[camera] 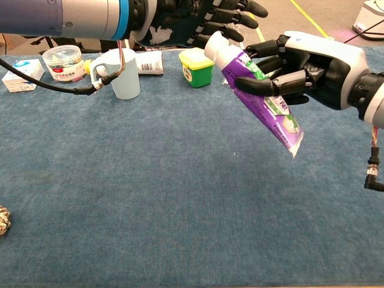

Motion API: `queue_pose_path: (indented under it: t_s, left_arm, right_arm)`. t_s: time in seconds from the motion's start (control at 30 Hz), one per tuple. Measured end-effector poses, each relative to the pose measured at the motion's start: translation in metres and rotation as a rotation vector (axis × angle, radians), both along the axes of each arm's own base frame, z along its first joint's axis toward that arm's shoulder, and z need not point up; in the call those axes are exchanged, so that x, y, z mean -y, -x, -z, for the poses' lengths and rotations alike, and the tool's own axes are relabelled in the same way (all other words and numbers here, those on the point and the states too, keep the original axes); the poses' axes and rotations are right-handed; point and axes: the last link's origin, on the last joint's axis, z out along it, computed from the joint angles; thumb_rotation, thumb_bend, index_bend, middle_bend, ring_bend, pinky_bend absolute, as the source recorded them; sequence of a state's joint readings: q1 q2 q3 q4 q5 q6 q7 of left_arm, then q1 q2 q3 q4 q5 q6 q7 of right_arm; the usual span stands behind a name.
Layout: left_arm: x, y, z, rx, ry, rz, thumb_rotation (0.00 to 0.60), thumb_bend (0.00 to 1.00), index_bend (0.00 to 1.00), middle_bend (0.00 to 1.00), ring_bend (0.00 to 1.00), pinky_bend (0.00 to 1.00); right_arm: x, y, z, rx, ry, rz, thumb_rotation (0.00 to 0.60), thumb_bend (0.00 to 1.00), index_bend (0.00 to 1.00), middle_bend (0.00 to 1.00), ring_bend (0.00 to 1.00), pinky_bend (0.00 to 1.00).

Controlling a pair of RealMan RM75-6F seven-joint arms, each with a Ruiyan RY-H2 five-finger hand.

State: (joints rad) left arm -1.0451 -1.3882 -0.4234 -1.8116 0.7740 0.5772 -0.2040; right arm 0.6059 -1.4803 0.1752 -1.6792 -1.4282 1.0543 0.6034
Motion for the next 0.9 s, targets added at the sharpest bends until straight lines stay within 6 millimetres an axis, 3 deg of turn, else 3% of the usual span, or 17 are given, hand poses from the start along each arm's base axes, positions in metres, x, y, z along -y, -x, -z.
queue_pose_path:
  t_s: [0.9]
  left_arm:
    - [-0.006,-0.011,0.017,-0.024,-0.016,0.007,0.000,0.07,0.04,0.02,0.00,0.13]
  right_arm:
    - [0.010,-0.006,-0.009,-0.080,0.045,-0.021,0.542,0.58,0.75,0.89,1.00,1.00]
